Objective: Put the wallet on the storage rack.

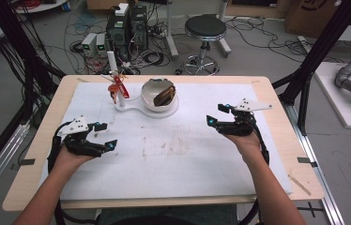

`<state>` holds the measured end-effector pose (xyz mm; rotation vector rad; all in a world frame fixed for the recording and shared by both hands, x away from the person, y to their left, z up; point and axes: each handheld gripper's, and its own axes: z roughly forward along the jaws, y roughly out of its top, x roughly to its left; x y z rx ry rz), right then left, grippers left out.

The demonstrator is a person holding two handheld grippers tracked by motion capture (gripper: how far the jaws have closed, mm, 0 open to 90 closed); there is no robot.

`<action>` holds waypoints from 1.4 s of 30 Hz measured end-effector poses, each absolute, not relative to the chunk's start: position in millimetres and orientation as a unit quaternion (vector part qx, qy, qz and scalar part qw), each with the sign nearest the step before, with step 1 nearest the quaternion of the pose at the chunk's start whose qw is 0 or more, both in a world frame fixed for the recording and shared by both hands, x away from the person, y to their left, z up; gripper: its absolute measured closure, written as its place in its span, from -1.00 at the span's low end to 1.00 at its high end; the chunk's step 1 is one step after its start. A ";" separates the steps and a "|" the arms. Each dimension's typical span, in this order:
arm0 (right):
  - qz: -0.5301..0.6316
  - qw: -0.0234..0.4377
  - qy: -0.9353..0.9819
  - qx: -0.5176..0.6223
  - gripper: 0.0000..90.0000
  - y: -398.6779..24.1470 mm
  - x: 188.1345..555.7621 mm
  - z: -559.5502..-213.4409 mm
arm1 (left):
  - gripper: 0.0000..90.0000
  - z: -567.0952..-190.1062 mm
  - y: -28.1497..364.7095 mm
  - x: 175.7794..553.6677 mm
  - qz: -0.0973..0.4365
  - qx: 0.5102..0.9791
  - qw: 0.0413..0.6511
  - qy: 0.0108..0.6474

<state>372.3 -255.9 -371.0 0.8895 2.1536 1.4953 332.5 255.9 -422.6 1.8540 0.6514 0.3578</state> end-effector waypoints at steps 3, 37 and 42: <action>0.530 0.188 0.761 0.324 -0.44 -260.1 368.1 -378.0 | -0.63 -422.4 256.3 332.1 0.151 0.781 0.542 0.271; 0.482 0.183 0.772 0.372 -0.55 -277.2 360.0 -415.1 | -0.63 -422.4 252.4 333.0 0.151 0.781 0.543 0.269; 0.482 0.184 0.772 0.371 -0.55 -276.1 359.3 -414.6 | -0.63 -422.1 252.6 332.7 0.151 0.780 0.544 0.268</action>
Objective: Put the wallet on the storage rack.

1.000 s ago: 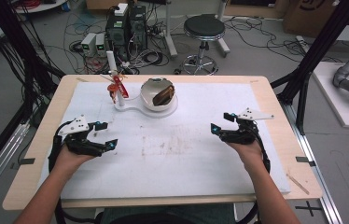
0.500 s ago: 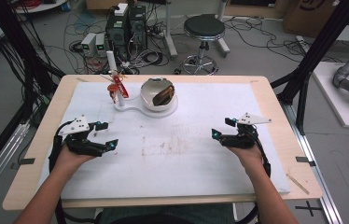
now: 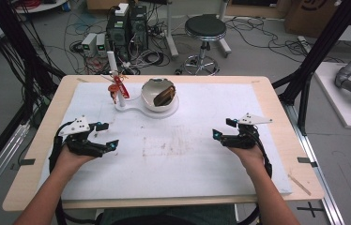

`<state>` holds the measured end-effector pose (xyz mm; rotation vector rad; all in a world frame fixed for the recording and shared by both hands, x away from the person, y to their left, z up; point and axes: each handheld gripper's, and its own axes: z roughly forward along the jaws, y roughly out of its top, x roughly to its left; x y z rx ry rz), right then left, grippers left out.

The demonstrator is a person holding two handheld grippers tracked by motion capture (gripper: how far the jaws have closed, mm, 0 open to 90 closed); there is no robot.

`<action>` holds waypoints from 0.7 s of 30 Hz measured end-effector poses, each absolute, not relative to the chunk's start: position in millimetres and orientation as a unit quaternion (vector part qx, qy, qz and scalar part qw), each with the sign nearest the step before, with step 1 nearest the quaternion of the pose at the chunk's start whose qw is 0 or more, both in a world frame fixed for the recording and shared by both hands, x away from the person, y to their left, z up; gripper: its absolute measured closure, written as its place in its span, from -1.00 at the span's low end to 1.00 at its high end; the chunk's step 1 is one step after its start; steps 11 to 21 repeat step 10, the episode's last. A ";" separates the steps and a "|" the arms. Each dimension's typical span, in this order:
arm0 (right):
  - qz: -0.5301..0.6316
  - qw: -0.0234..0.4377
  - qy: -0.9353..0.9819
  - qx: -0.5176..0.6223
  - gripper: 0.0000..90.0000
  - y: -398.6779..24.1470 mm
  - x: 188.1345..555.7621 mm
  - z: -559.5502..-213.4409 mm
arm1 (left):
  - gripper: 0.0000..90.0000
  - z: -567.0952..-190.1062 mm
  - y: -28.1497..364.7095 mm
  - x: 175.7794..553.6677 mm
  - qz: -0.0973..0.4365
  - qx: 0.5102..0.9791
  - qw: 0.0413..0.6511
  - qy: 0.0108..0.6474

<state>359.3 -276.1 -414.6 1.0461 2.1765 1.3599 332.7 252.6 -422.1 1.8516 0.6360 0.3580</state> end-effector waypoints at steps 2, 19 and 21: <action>0.483 0.184 0.772 0.371 -0.55 -276.0 359.1 -414.4 | -0.63 -422.2 252.2 332.7 0.151 0.780 0.545 0.269; 0.483 0.185 0.770 0.372 -0.55 -276.4 358.0 -413.5 | -0.63 -421.0 253.2 333.1 0.151 0.778 0.548 0.269; 0.483 0.185 0.770 0.372 -0.55 -276.4 358.0 -413.5 | -0.63 -421.0 253.2 333.1 0.151 0.778 0.548 0.269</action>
